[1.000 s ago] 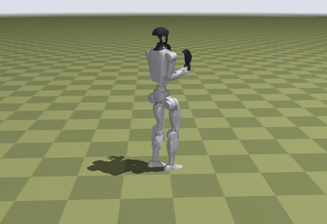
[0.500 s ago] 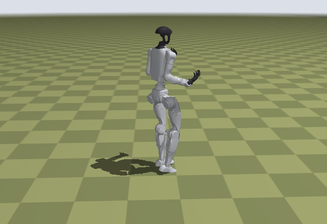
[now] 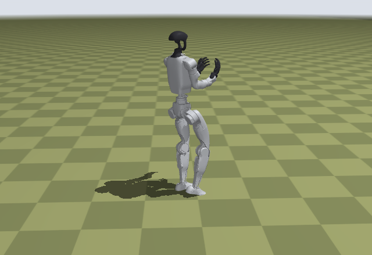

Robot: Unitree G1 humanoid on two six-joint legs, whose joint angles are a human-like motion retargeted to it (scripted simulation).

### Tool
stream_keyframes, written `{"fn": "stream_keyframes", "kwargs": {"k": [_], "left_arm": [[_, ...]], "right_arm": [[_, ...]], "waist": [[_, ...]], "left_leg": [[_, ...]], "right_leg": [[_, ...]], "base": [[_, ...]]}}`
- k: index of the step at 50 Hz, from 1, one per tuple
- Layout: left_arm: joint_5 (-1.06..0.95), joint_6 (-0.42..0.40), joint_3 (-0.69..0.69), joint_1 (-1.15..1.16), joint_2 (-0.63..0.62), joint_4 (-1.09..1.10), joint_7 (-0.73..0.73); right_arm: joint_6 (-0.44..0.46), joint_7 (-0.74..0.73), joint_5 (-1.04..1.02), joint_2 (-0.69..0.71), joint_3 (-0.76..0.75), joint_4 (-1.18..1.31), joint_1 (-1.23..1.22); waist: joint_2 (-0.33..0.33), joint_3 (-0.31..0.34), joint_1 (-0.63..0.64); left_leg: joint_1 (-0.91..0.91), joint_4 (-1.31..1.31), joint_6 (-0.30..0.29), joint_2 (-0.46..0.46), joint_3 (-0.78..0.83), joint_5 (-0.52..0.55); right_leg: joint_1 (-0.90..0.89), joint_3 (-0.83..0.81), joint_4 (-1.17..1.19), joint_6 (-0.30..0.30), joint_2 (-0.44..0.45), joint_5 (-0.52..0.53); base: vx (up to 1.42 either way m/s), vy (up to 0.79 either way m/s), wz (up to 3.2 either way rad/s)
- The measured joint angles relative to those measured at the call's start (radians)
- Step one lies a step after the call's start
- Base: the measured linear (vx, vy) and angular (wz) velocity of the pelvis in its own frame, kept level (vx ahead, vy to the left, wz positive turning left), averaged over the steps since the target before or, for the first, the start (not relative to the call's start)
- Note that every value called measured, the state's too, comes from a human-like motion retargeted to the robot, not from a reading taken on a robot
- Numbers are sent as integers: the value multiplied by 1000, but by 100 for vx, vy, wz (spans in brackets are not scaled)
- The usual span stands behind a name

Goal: Dance

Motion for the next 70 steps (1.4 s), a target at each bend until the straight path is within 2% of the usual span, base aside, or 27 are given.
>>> {"fn": "stream_keyframes", "kwargs": {"k": [3,5,8,12,15,17,20,22,25,27,28,30,33,35,38,40,42,45,48,50,52,55,58,62,65,68,70], "left_arm": [[-68,29,97,-49,-59,-49,121],[-185,0,171,-73,-129,-113,226],[-508,-134,326,-96,-221,-256,268],[-866,-238,580,-134,-256,-354,291],[-765,-282,746,-147,-169,-296,371],[-574,-217,768,-152,-54,-263,444],[-295,-153,687,-194,171,-234,478],[-199,-119,564,-254,349,-185,395],[-198,-60,330,-373,642,-93,85],[-236,-11,161,-469,813,-33,-195],[-229,24,95,-515,867,-14,-337],[-164,91,-2,-571,948,-15,-568],[23,96,-141,-583,1028,-102,-692],[160,56,-234,-595,1069,-176,-653],[423,-59,-383,-656,1097,-286,-456],[641,-133,-452,-707,1110,-368,-264],[753,-156,-433,-735,1142,-401,-37],[797,-118,-365,-722,1100,-196,162],[798,-42,-246,-801,1037,126,327],[763,20,-132,-861,1030,330,452],[636,106,-8,-901,1031,519,506],[367,206,201,-939,1017,745,524],[68,257,419,-907,1060,902,449],[-358,153,675,-781,1126,1097,399],[-637,32,851,-653,1150,1236,374],[-846,-51,1007,-587,1116,1283,405],[-971,-110,1050,-585,1120,1299,366]], "right_arm": [[46,-31,33,29,-18,-26,-79],[43,-65,10,19,-13,-35,-135],[23,-96,-117,-69,57,-53,-204],[45,5,-265,-201,201,-37,-260],[27,-35,-312,-307,240,-30,-303],[-6,-189,-328,-403,143,-58,-331],[-23,-516,-340,-517,-53,-88,-348],[21,-650,-316,-548,-177,-62,-354],[67,-737,-159,-544,-370,26,-406],[63,-695,11,-562,-488,122,-445],[62,-656,95,-573,-543,181,-464],[67,-560,257,-598,-646,311,-503],[69,-443,448,-665,-794,542,-525],[78,-404,572,-728,-885,706,-508],[140,-384,812,-904,-1000,997,-407],[195,-392,956,-1014,-1086,1165,-332],[150,-418,1006,-1064,-1182,1231,-288],[70,-470,984,-1101,-1224,1222,-281],[54,-487,830,-1168,-1060,1122,-373],[19,-496,674,-1190,-894,1003,-472],[5,-503,498,-1187,-690,868,-572],[74,-496,259,-1201,-364,704,-698],[156,-508,-32,-1201,-92,559,-796],[249,-519,-370,-1224,201,371,-893],[258,-552,-640,-1229,360,260,-942],[233,-705,-936,-1285,453,154,-969],[198,-837,-1109,-1343,493,104,-1009]], "waist": [[-24,0,-30],[-52,1,-58],[-83,12,-42],[-96,47,127],[-86,76,235],[-95,87,237],[-119,105,162],[-137,88,125],[-157,53,64],[-154,30,27],[-150,17,14],[-137,-14,-7],[-105,-64,-61],[-89,-87,-113],[-66,-75,-158],[-59,-69,-181],[-38,-63,-187],[-41,-69,-157],[-36,-87,-61],[-19,-84,19],[4,-79,80],[45,-89,138],[84,-107,168],[121,-97,248],[125,-73,311],[96,-26,352],[72,20,353]], "left_leg": [[14,0,-1,1,-14,-1],[22,14,2,-7,-31,-8],[51,54,16,-6,-23,-34],[143,55,16,-23,17,-65],[190,44,10,-34,30,-80],[197,59,-2,-39,18,-72],[207,126,-28,4,20,-13],[156,209,-57,27,31,50],[44,351,-127,46,-10,138],[-7,421,-179,48,-64,142],[-31,452,-170,50,-81,110],[-76,487,-106,80,-77,19],[-114,445,-8,165,-37,-110],[-123,377,-13,179,-72,-144],[-111,290,-133,152,-206,-108],[-117,335,-174,162,-194,-171],[-123,315,-202,195,-166,-161],[-126,302,-194,168,-164,-132],[-91,226,-181,150,-122,-91],[-51,160,-168,142,-76,-55],[-8,90,-160,135,-35,-13],[49,-16,-152,134,43,48],[94,-100,-137,117,89,96],[124,-156,-117,80,131,122],[136,-170,-97,42,157,112],[146,-171,-97,-10,126,93],[152,-172,-98,-34,113,84]], "right_leg": [[27,2,-150,-8,-16,-12],[47,10,-221,-10,-29,22],[102,-31,-250,26,-52,-31],[128,33,-184,18,-15,-108],[92,79,-92,16,2,-152],[115,51,-110,18,-15,-158],[195,-35,-159,30,-44,-160],[239,-57,-227,39,-57,-146],[275,-85,-310,35,-52,-129],[294,-96,-351,32,-45,-123],[304,-102,-370,27,-42,-122],[317,-108,-406,22,-35,-119],[321,-115,-444,22,-26,-116],[325,-138,-460,21,-23,-119],[358,-161,-486,21,-2,-126],[381,-198,-500,25,-5,-131],[381,-204,-502,31,2,-136],[375,-211,-506,28,-14,-130],[359,-185,-502,25,-36,-120],[346,-143,-487,26,-49,-114],[326,-98,-457,28,-57,-114],[287,-57,-400,37,-69,-124],[237,-32,-319,46,-76,-149],[143,36,-166,56,-76,-202],[76,91,-44,62,-72,-243],[23,115,66,62,-94,-284],[9,107,102,60,-110,-299]], "base": [[2,-24,53],[3,-19,72],[10,-19,8],[8,-8,-99],[-12,-15,-63],[-3,-20,67],[10,-29,144],[4,-22,98],[2,-14,62],[14,-1,25],[17,7,-7],[17,13,-29],[18,18,5],[16,14,55],[13,10,57],[11,9,59],[4,13,35],[8,13,-18],[7,17,-78],[7,24,-115],[3,26,-105],[7,26,-66],[12,26,-33],[-1,21,-65],[-3,12,-65],[-7,-2,-7],[-16,-20,43]]}}
